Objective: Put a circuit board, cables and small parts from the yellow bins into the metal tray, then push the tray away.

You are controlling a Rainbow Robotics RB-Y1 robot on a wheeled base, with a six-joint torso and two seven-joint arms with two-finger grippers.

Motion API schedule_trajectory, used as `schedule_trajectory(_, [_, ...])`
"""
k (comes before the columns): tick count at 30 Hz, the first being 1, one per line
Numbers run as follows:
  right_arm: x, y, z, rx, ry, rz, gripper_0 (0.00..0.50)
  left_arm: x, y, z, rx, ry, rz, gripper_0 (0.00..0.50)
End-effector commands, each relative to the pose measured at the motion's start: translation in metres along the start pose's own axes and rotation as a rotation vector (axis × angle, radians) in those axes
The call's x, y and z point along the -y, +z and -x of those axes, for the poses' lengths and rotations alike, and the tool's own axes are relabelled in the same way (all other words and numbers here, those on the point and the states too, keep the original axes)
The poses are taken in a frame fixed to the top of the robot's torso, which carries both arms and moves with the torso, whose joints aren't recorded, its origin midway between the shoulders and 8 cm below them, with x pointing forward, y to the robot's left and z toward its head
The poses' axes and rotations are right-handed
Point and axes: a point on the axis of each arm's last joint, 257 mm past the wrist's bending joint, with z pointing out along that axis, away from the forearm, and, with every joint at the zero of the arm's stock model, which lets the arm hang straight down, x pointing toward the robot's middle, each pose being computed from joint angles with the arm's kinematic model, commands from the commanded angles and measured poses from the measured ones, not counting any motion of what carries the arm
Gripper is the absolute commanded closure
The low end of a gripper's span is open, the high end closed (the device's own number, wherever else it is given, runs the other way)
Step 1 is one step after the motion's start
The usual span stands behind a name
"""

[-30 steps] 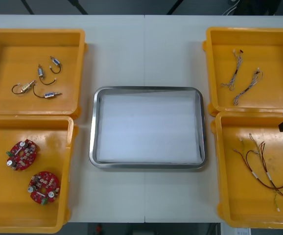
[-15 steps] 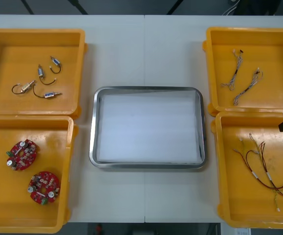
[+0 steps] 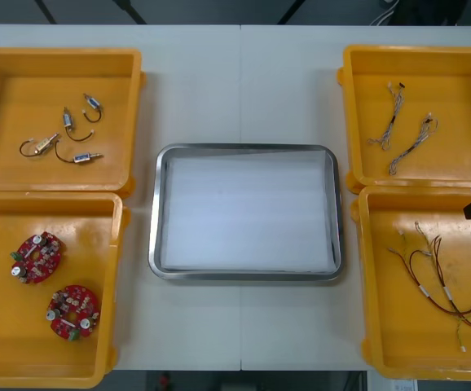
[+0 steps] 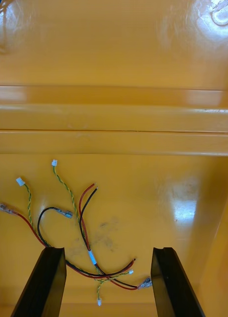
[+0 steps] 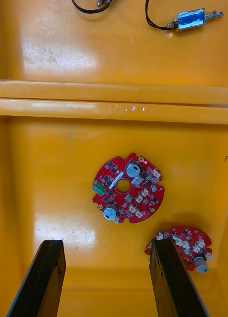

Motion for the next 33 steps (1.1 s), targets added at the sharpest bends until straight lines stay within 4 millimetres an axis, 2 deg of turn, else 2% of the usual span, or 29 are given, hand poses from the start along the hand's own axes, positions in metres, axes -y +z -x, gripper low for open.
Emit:
schedule_trajectory(1, [0.0054, -0.0033, 0.0015, 0.01, -0.012, -0.004, 0.0, -0.0048, -0.0031, -0.0021, -0.006, -0.028, 0.035, 0.0])
schedule_trajectory(33, [0.0054, -0.0033, 0.0015, 0.01, -0.012, -0.004, 0.0, -0.0048, -0.0031, -0.0021, -0.006, -0.028, 0.035, 0.0])
